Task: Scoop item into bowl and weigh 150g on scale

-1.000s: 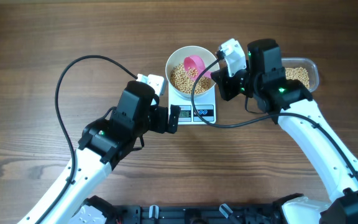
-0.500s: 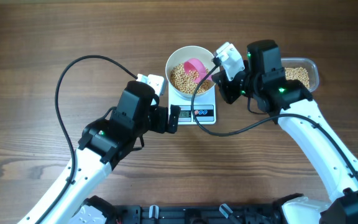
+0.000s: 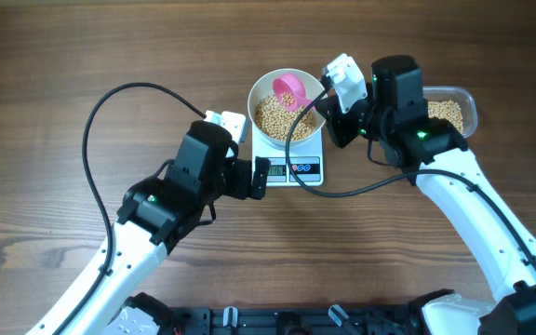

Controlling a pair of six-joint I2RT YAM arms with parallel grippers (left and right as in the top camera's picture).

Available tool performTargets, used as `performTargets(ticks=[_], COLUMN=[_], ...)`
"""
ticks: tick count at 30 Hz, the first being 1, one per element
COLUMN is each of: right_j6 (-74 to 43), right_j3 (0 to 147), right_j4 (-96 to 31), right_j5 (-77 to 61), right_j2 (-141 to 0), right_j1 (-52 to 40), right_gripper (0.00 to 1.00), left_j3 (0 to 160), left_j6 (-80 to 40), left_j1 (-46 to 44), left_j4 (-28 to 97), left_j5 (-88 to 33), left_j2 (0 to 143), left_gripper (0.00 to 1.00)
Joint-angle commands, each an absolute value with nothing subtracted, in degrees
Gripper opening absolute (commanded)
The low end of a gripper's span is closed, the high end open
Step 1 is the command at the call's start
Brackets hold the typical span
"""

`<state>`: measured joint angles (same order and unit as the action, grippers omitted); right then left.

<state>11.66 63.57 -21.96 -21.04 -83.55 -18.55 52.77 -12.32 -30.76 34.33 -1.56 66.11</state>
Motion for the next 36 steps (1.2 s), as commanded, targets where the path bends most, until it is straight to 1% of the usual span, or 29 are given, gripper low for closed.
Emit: performTargets(ticks=[1,20,23,25,36], right_j6=[9.0,9.2,17.7,22.3,23.8], right_j3=[64.1,64.1,64.1,64.1,64.1], right_j4=[-21.7,-20.5,-22.8,-24.6,-23.8], right_j5=[-23.1,-23.2,-22.9,-20.0,-19.4], right_j2=[-83.8,-83.8,-83.8,-83.9,-84.2], right_j1=[-18.5,-18.5,-18.5,-18.5,-18.6], right_gripper=[0.04,0.04,0.04,0.04,0.04], left_j3=[53.6,53.6,53.6,53.6,53.6], left_j6=[-12.3,-12.3,-12.3,-12.2,-12.2], left_j1=[-31.0,-31.0,-31.0,-31.0,-31.0], left_j4=[34.2,34.2,34.2,34.2,34.2], left_j5=[-2.0,-2.1,-2.1,-2.1,-2.1], left_j2=[66.5,66.5,66.5,66.5,66.5], left_gripper=[1.0,1.0,1.0,1.0,1.0])
